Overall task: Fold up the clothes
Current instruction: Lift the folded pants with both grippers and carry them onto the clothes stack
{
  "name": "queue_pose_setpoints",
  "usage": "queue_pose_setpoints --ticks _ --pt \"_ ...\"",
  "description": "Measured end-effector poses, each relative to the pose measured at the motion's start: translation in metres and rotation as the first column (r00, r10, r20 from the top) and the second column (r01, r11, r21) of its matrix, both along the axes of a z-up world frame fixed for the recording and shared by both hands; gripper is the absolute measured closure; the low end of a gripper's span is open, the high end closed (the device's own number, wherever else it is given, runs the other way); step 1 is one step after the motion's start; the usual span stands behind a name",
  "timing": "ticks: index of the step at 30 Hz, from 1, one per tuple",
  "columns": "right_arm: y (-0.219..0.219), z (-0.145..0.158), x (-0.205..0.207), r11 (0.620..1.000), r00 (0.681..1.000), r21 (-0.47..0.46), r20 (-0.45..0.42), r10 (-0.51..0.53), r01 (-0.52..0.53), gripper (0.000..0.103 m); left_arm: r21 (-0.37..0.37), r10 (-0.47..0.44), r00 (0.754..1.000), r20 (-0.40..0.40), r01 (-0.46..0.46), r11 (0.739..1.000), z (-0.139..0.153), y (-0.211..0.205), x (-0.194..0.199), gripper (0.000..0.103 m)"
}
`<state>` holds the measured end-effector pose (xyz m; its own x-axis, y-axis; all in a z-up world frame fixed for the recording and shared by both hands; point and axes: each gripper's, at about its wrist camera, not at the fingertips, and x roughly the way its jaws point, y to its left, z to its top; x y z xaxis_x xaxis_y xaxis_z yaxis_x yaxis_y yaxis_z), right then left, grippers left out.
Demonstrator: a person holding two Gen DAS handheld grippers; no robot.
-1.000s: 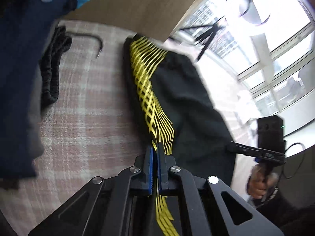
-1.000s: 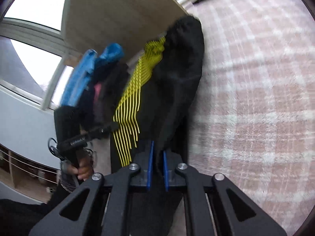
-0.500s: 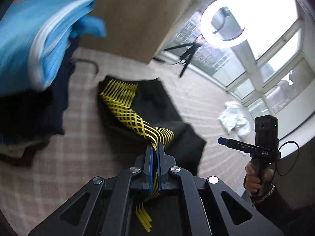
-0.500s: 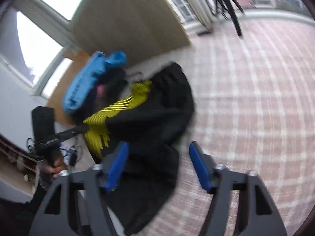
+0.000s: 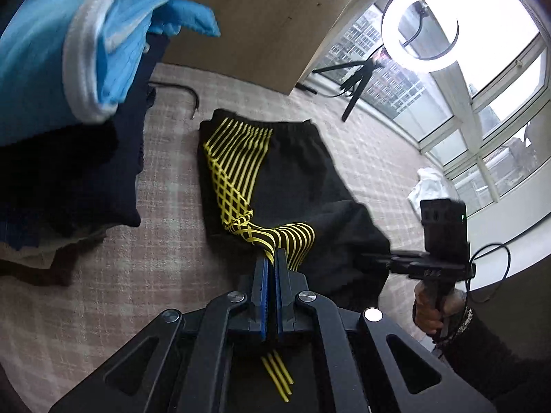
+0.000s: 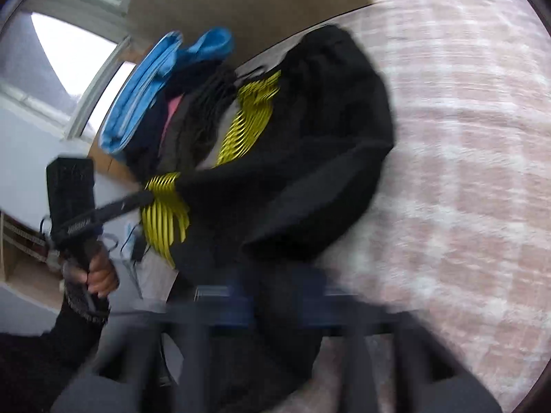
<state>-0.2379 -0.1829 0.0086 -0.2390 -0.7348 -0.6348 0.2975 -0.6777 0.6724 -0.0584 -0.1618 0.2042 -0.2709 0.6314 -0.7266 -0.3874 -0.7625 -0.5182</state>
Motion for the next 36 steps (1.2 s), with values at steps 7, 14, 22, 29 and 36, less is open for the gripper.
queue_pose_setpoints --ticks 7,14,22,29,36 --pt "0.007 0.143 0.04 0.985 0.956 -0.17 -0.294 -0.018 -0.034 0.094 0.204 0.071 0.991 -0.118 -0.046 0.978 0.086 -0.047 0.02 0.101" --pt "-0.032 0.268 0.058 0.965 0.854 -0.231 -0.521 -0.014 -0.125 0.094 0.311 0.178 0.92 -0.349 -0.066 0.948 0.195 -0.109 0.053 0.101" --pt "-0.121 0.319 0.042 0.952 0.828 -0.206 -0.555 0.075 -0.225 0.094 0.283 0.326 0.835 -0.444 -0.215 0.935 0.257 -0.197 0.056 0.101" --pt "-0.2 0.317 -0.018 0.941 0.878 -0.242 -0.469 0.1 -0.236 0.094 0.232 0.406 0.771 -0.491 -0.334 0.914 0.282 -0.253 0.01 0.101" --pt "-0.257 0.27 -0.131 0.976 0.937 -0.17 -0.341 0.074 -0.139 0.094 0.143 0.449 0.807 -0.384 -0.429 0.892 0.227 -0.275 -0.122 0.101"
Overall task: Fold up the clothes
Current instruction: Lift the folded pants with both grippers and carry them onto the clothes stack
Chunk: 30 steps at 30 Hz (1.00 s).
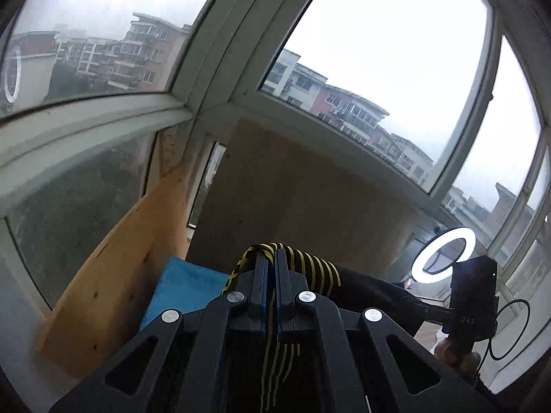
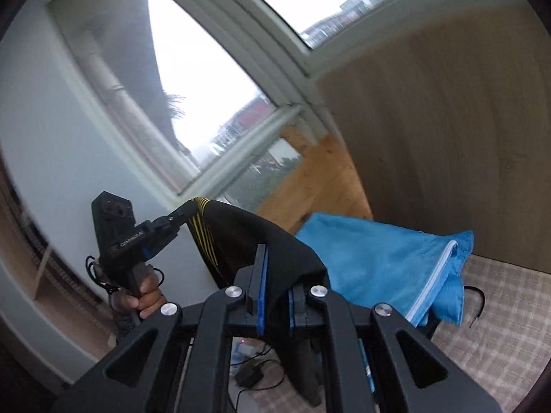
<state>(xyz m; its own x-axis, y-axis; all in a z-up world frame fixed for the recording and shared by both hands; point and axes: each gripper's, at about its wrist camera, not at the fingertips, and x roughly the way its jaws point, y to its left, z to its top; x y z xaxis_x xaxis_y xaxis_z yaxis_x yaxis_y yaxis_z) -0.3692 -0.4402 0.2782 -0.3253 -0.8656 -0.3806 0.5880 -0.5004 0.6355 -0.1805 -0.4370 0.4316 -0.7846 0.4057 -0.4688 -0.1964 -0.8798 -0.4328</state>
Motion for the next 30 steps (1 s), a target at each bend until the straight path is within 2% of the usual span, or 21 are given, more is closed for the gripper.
queue_pose_setpoints --ticks 5,8,11,14,16,17,19,21,22,25,28,30 --pt "-0.024 -0.048 -0.078 0.994 0.995 0.102 0.087 -0.05 0.041 0.094 -0.075 0.019 0.991 0.133 -0.009 0.997 -0.059 0.008 -0.091 0.101" --pt "-0.031 -0.078 -0.111 0.989 0.987 0.14 0.144 -0.067 0.047 0.094 -0.121 0.031 0.978 0.205 -0.006 0.993 -0.093 0.018 -0.134 0.101" --pt "-0.034 -0.109 -0.137 0.987 0.972 0.151 0.218 -0.083 0.05 0.094 -0.168 0.037 0.965 0.258 0.007 0.986 -0.12 0.029 -0.16 0.1" --pt "-0.031 -0.136 -0.157 0.988 0.942 0.154 0.326 -0.082 0.033 0.091 -0.255 0.074 0.95 0.303 0.007 0.967 -0.135 0.039 -0.173 0.094" --pt "-0.028 -0.146 -0.165 0.99 0.918 0.138 0.389 -0.07 0.017 0.09 -0.285 0.09 0.942 0.323 0.006 0.959 -0.14 0.042 -0.177 0.093" --pt "-0.025 -0.146 -0.166 0.991 0.916 0.133 0.396 -0.068 0.016 0.088 -0.299 0.103 0.942 0.318 -0.003 0.954 -0.14 0.041 -0.176 0.09" --pt "-0.017 -0.139 -0.163 0.992 0.921 0.128 0.384 -0.067 0.019 0.085 -0.331 0.133 0.946 0.296 -0.029 0.943 -0.136 0.04 -0.172 0.09" --pt "-0.011 -0.127 -0.158 0.988 0.936 0.148 0.341 -0.086 0.038 0.063 -0.332 0.144 0.951 0.273 -0.048 0.942 -0.128 0.038 -0.16 0.092" --pt "-0.008 -0.12 -0.153 0.986 0.945 0.16 0.312 -0.1 0.051 0.061 -0.329 0.148 0.954 0.262 -0.056 0.943 -0.124 0.037 -0.154 0.092" --pt "0.002 -0.091 -0.124 0.978 0.974 0.189 0.188 -0.127 0.091 0.061 -0.289 0.118 0.969 0.219 -0.051 0.956 -0.109 0.038 -0.133 0.092" --pt "-0.012 -0.072 -0.08 0.976 0.996 0.213 0.075 -0.052 0.035 0.061 -0.261 0.063 0.976 0.206 -0.007 0.965 -0.111 0.051 -0.099 0.089" --pt "-0.029 -0.065 -0.045 0.965 1.0 0.261 -0.009 -0.003 0.005 0.061 -0.244 0.025 0.979 0.2 0.025 0.969 -0.114 0.06 -0.077 0.079"
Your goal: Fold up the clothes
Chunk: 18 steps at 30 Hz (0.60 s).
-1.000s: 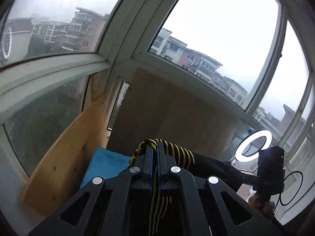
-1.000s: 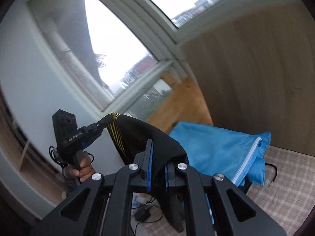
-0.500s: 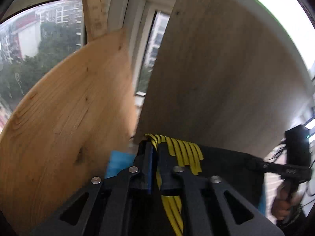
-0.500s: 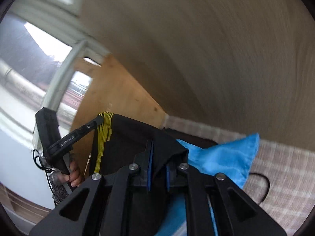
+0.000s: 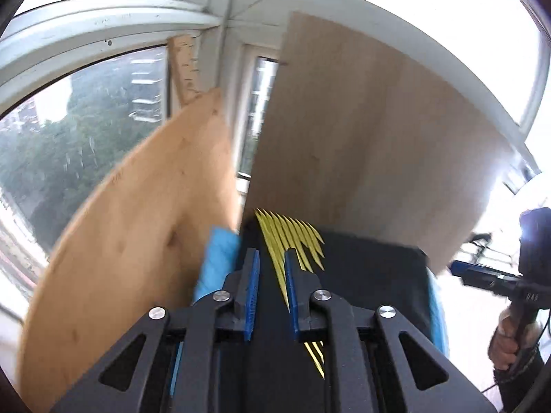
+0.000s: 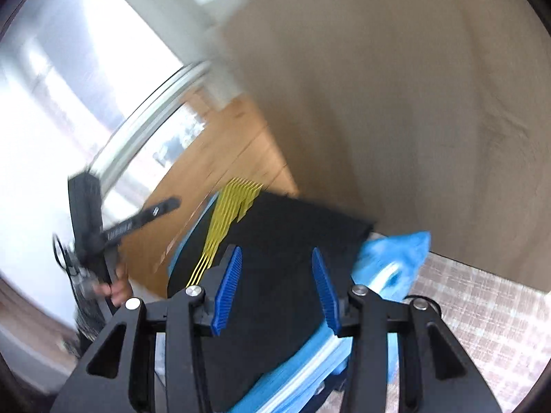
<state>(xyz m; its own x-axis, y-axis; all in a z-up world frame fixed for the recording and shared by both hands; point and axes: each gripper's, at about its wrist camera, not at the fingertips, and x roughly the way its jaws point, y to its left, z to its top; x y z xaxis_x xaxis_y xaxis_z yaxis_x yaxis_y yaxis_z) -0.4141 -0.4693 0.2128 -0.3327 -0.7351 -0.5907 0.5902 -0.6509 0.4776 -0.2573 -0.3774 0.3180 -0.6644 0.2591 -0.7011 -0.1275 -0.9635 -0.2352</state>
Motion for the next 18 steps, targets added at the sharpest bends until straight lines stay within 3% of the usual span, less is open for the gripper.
queue_pose_setpoints --ticks 4,7,11,14,17,18 --pt "-0.038 -0.01 0.056 0.989 0.991 0.123 -0.1 0.092 -0.08 0.061 -0.023 -0.033 0.999 0.023 0.034 0.999 -0.022 0.018 0.035 0.074" --pt "-0.068 -0.036 0.079 0.96 0.987 0.264 -0.1 0.123 -0.092 0.061 -0.114 0.005 0.998 0.058 0.001 0.994 -0.046 0.025 0.05 0.074" --pt "-0.07 -0.045 0.113 0.927 0.979 0.36 -0.127 0.162 -0.107 0.061 -0.259 0.097 0.994 0.048 -0.081 0.962 -0.061 0.016 0.071 0.071" --pt "-0.05 -0.038 0.135 0.935 0.982 0.329 -0.09 0.167 -0.129 0.06 -0.262 0.161 0.986 0.049 -0.142 0.954 -0.063 0.003 0.087 0.071" --pt "-0.023 -0.026 0.155 0.953 0.99 0.288 -0.081 0.117 -0.089 0.059 -0.172 0.17 0.985 0.041 -0.16 0.972 -0.06 -0.005 0.107 0.071" --pt "-0.013 -0.023 0.162 0.96 0.992 0.271 -0.082 0.091 -0.066 0.054 -0.137 0.161 0.986 0.036 -0.155 0.978 -0.061 -0.008 0.11 0.07"
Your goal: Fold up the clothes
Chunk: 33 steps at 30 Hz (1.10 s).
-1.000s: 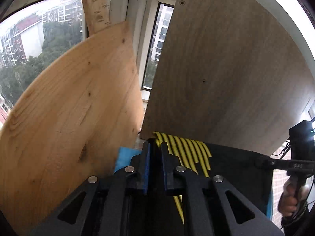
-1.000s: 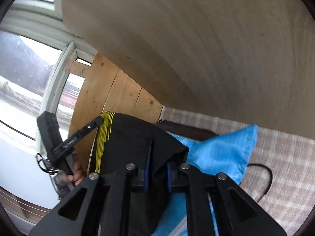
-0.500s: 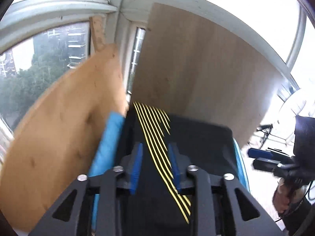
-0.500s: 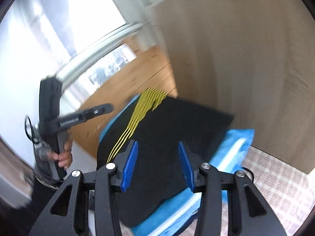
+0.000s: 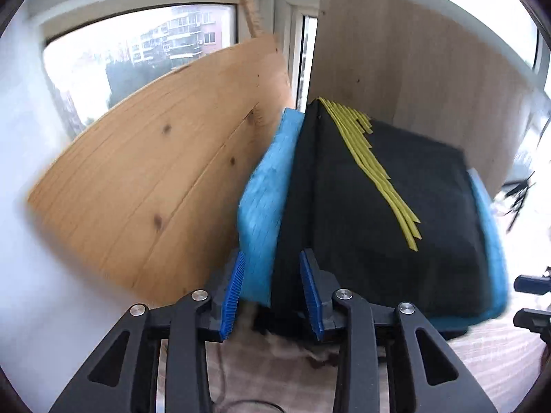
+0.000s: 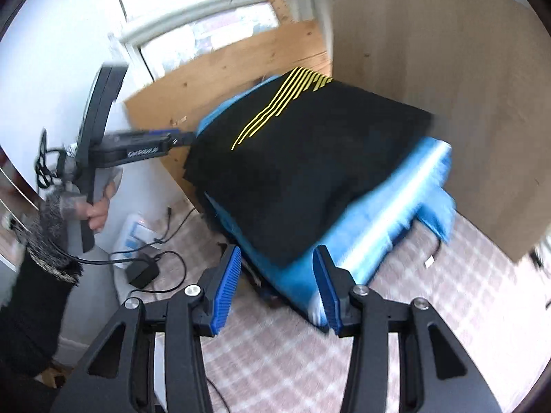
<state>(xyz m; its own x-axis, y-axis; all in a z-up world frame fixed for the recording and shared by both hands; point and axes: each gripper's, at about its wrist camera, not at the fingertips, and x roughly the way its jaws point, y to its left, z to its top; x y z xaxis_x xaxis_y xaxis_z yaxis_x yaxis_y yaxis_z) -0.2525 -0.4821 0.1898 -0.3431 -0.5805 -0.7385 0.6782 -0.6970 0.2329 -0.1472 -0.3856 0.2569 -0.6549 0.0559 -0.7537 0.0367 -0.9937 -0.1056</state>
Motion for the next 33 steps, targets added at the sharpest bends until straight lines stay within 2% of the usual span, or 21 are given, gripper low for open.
queue_pose_setpoints --ticks 3,7,12,17,19,22,24,27,33 --pt "0.035 0.0 0.02 0.995 0.996 -0.042 0.018 -0.087 0.088 0.045 0.03 -0.03 0.999 -0.02 0.031 0.999 -0.004 0.002 0.015 0.064" --pt "0.069 -0.012 0.042 0.978 0.977 -0.074 0.093 -0.19 0.197 0.045 0.06 -0.041 0.999 0.008 0.04 0.997 -0.02 -0.002 0.014 0.064" --pt "0.091 -0.022 0.055 0.963 0.959 -0.065 0.125 -0.253 0.262 0.045 0.066 -0.021 0.999 0.032 0.019 0.998 -0.038 -0.007 0.001 0.064" --pt "0.099 -0.028 0.061 0.955 0.95 -0.068 0.139 -0.278 0.29 0.045 0.072 -0.02 0.999 0.032 0.017 0.997 -0.044 -0.004 -0.01 0.058" --pt "0.099 -0.029 0.061 0.953 0.949 -0.077 0.145 -0.28 0.293 0.045 0.093 -0.023 1.0 0.021 0.021 0.995 -0.041 -0.008 -0.005 0.054" --pt "0.097 -0.03 0.062 0.952 0.947 -0.088 0.163 -0.275 0.292 0.045 0.148 -0.029 1.0 0.007 0.027 0.989 -0.034 -0.015 -0.004 0.053" --pt "0.096 -0.029 0.064 0.952 0.948 -0.091 0.157 -0.277 0.293 0.045 0.172 -0.041 0.999 -0.028 0.045 0.984 -0.024 -0.028 0.012 0.053" --pt "0.095 -0.027 0.066 0.951 0.949 -0.094 0.142 -0.281 0.295 0.045 0.173 -0.074 0.996 -0.056 0.082 0.981 -0.015 -0.036 0.022 0.053" --pt "0.094 -0.035 0.055 0.951 0.945 -0.081 0.16 -0.284 0.3 0.045 0.152 -0.138 0.989 -0.047 0.144 0.978 -0.02 -0.026 0.016 0.054"
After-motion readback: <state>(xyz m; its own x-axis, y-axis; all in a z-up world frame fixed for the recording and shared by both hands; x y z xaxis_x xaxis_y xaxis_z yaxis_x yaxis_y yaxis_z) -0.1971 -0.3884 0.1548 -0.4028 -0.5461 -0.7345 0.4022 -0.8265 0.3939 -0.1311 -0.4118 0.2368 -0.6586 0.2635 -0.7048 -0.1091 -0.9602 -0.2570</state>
